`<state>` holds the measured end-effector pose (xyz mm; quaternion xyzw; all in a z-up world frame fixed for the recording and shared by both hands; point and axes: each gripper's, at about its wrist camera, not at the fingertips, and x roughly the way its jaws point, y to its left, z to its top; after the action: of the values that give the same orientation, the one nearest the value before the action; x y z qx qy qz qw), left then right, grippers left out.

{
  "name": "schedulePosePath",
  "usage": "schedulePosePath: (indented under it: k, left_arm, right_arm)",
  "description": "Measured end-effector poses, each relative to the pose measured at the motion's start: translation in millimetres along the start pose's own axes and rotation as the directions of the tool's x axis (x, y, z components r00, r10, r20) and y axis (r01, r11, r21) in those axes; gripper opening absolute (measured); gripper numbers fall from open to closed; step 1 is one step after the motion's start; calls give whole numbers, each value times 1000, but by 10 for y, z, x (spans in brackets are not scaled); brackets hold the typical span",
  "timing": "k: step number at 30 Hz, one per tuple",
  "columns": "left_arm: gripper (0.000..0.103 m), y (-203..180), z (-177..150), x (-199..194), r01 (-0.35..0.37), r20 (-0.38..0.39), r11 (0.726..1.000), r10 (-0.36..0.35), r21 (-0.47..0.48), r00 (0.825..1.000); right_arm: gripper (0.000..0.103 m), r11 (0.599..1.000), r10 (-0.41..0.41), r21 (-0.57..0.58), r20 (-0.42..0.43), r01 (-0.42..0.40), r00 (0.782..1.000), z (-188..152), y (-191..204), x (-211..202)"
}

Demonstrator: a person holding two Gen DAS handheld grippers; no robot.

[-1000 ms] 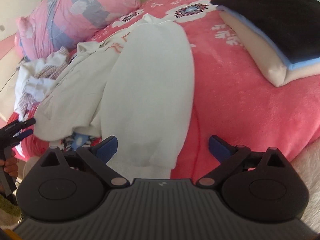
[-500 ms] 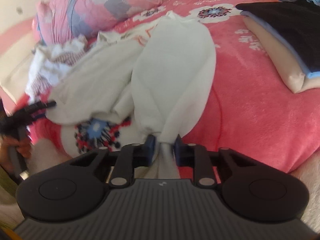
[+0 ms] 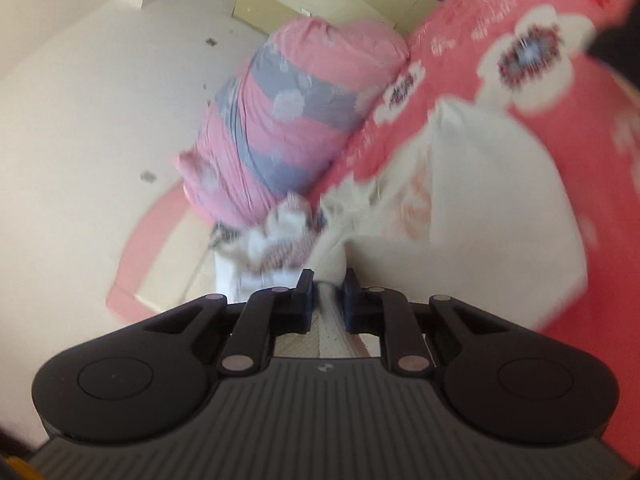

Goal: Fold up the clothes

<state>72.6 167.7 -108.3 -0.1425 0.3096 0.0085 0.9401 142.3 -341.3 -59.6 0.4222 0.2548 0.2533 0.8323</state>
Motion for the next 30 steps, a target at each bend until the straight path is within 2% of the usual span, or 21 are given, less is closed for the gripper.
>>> schedulePosePath:
  k: [2,3,4,6,7,8,9,10,11,13,16,18,19,22,24,25,27,28,30]
  left_arm:
    - [69,12,10,-19,-2,-1,1000,2,-10,1000]
    - [69,17,15,-28,-3,-2,1000,3,-14,1000]
    - [69,19,15,-37,-2,-3,1000,2,-16,1000]
    - [69,26,1,-47,-1,1,1000,1,-13,1000]
    - [69,33,-7,-50,1,3,1000,-1,-11,1000]
    - [69,39,-15,-53,2,6,1000,-2,-10,1000]
    - [69,48,-22,-52,4,8,1000,-4,-10,1000]
    - [69,62,-26,-42,9,7,1000,-9,-13,1000]
    - [69,74,-25,-31,16,5,1000,-15,-16,1000]
    - [69,92,-12,-15,25,3,1000,-25,-17,1000]
    - [69,111,15,-19,43,11,999,-42,-24,999]
    - [69,115,17,-34,49,22,998,-48,-31,999]
    - [69,115,14,-44,52,27,998,-51,-31,998]
    - [69,103,-2,-78,58,30,998,-57,-23,998]
    - [69,74,-13,-132,54,38,999,-54,-2,998]
    - [69,50,-20,-176,56,48,998,-57,17,997]
    - [69,-44,-45,-281,76,61,994,-81,75,995]
    - [69,-108,-64,-336,92,65,989,-99,112,993]
    - [69,-293,-133,-445,140,62,969,-156,206,986]
  right_arm:
    - [12,1000,-11,-25,118,14,993,659,27,90]
    - [12,999,-5,-50,206,15,979,991,69,86]
    - [13,997,-11,-71,318,35,948,1271,111,37]
    - [17,993,-97,-3,505,115,858,1640,103,-105]
    - [30,988,-152,64,561,140,814,1752,65,-170]
    - [41,980,-193,152,570,128,799,1772,-20,-229]
    - [65,968,-221,227,571,106,791,1767,-110,-286]
    - [76,961,-214,268,560,70,801,1688,-212,-334]
    - [78,955,-210,292,538,53,816,1567,-297,-373]
    - [78,946,-207,320,461,56,863,1261,-432,-426]
    - [78,937,-193,339,297,85,935,645,-532,-462]
    - [78,937,-197,320,149,141,969,150,-509,-404]
    - [78,939,-202,299,82,169,976,-95,-491,-391]
    - [76,956,-254,134,-66,261,965,-759,-324,-296]
    - [73,951,-308,-46,-110,304,945,-1128,-124,-211]
    - [69,935,-339,-148,-119,321,933,-1301,-4,-184]
    - [63,861,-413,-377,-125,342,902,-1628,248,-149]
    - [60,806,-442,-485,-116,338,889,-1775,366,-89]
    - [59,671,-470,-679,-79,298,879,-1980,582,-20]
